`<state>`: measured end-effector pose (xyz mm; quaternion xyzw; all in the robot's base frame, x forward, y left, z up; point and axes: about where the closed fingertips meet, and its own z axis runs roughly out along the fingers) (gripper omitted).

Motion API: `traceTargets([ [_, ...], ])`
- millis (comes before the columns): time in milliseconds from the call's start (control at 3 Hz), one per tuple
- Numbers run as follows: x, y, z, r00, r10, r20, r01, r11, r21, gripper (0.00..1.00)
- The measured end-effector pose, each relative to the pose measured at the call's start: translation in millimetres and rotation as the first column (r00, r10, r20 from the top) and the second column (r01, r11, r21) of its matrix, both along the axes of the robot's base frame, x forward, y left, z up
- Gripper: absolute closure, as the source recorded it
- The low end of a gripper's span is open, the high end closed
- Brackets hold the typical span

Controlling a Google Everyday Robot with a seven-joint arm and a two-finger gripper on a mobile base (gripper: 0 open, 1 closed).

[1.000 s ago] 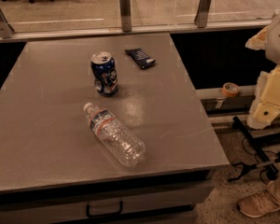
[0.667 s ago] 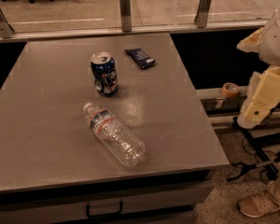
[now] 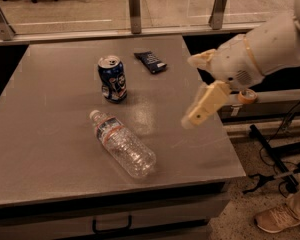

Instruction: Knock pepsi can over

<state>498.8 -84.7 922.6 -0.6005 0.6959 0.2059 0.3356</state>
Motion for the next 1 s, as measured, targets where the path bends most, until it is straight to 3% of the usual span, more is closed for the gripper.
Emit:
traceTargets([
  [333,14.5,70.2,14.7,0.9991,0.041,-0.007,-0.038,0.968,0.250,0.00],
  [667,22.5,130.2,21.4,0.9971,0.075,0.013,-0.074,0.912,0.404,0.00],
  [1000,24.4,135.8,27.0,0.9974,0.067,0.024,-0.071,0.908,0.413,0.00],
])
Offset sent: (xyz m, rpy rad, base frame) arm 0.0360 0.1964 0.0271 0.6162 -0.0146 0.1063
